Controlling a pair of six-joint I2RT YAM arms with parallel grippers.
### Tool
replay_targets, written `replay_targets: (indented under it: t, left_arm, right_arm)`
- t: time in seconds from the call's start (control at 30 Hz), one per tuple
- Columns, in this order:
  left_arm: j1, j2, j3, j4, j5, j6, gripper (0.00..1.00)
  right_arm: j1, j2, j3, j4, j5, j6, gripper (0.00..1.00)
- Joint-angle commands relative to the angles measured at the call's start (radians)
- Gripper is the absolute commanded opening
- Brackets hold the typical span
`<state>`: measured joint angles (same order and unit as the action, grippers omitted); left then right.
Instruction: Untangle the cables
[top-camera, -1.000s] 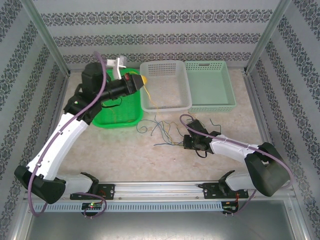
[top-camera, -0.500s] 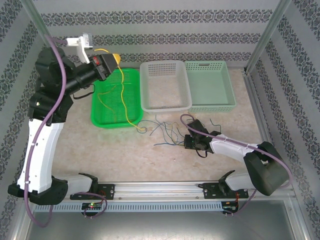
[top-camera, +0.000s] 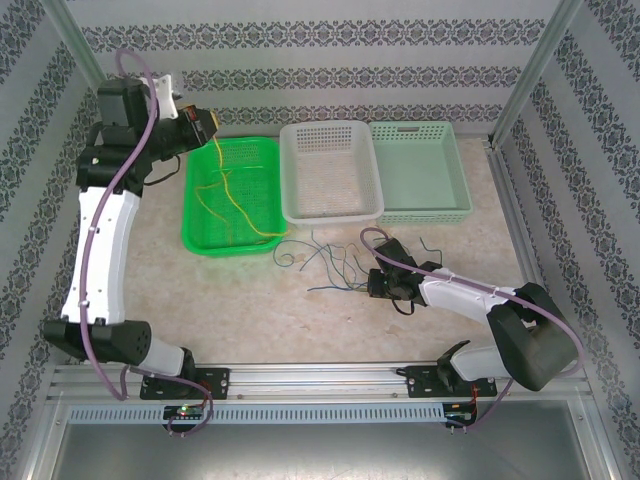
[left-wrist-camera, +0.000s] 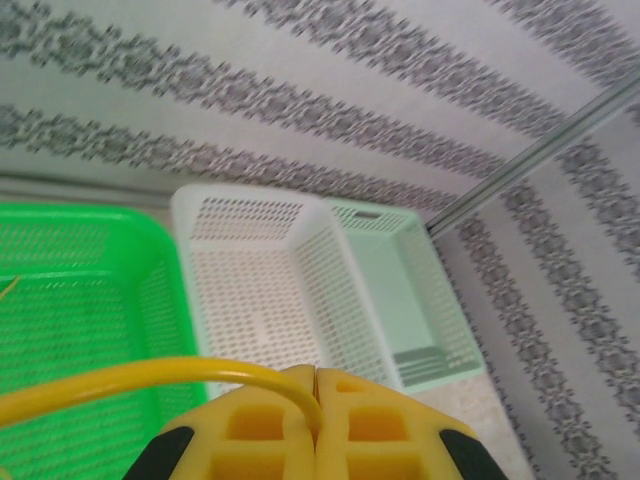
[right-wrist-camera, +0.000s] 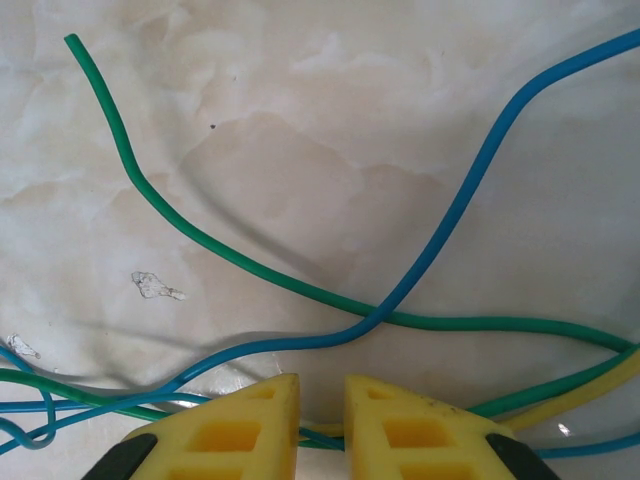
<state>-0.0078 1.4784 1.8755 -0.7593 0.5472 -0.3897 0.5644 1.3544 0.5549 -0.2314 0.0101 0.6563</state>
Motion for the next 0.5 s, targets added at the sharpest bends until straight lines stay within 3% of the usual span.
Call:
replay_targets:
  t: [0.0,0.17,0.47]
  left_arm:
    - [0.023,0.016,0.004,-0.040,0.008,0.081,0.00]
    - [0.040,0.090,0.013,-0.063,-0.032,0.139,0.00]
    - [0.042,0.191,-0.065,-0.096,0.020,0.162,0.00]
  right_arm:
    - [-0.011,0.020,0.018,-0.047,0.004,-0.004,0.21]
    - [-0.011,0.032,0.029,-0.048,0.001,-0.007,0.21]
    - [-0.011,0.025,0.038,-0.054,0.003,-0.012,0.21]
